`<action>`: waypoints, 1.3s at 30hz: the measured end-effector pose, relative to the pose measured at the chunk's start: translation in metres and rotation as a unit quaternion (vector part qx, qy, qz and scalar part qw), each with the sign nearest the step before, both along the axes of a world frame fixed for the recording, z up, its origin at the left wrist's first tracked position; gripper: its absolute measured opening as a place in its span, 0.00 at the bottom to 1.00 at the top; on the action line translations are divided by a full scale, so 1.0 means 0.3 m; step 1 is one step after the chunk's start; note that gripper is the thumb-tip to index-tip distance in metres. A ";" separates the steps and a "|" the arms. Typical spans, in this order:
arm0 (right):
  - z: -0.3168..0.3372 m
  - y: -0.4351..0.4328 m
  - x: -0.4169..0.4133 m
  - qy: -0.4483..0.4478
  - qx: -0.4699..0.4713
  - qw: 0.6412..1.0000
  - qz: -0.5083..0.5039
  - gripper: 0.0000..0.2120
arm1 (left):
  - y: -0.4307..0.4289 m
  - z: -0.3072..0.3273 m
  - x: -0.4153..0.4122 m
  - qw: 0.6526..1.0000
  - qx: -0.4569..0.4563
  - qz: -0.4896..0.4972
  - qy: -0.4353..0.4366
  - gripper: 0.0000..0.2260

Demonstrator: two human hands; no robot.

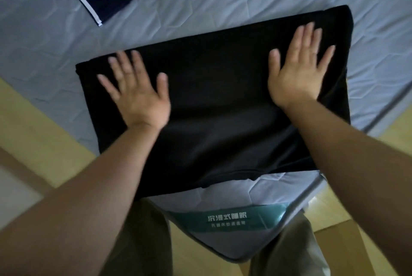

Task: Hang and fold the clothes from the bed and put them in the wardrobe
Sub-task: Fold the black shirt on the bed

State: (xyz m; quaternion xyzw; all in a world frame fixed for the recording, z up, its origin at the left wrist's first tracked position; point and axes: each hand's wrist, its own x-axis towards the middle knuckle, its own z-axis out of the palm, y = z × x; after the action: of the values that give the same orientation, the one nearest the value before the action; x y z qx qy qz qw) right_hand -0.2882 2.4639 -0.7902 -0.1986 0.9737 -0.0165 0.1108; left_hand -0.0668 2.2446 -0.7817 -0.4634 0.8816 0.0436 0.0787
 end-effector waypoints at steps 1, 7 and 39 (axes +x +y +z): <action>0.016 -0.017 0.103 0.002 -0.017 0.999 0.041 0.35 | 0.098 0.015 -0.009 0.999 0.007 -0.048 0.025 0.32; -0.100 0.078 0.577 -0.069 0.024 0.972 0.224 0.30 | 0.532 -0.097 0.144 0.990 0.094 -0.067 -0.078 0.30; 0.096 0.414 -0.033 -0.093 -0.077 0.974 -0.191 0.33 | 0.312 0.029 -0.343 0.975 0.131 -0.174 -0.051 0.30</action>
State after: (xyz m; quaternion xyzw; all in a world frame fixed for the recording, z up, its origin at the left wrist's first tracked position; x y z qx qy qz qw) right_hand -0.2981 2.5880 -0.7612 -0.0147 0.9748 -0.1302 0.1805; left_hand -0.1696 2.3382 -0.7729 -0.2904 0.9300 0.1207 0.1903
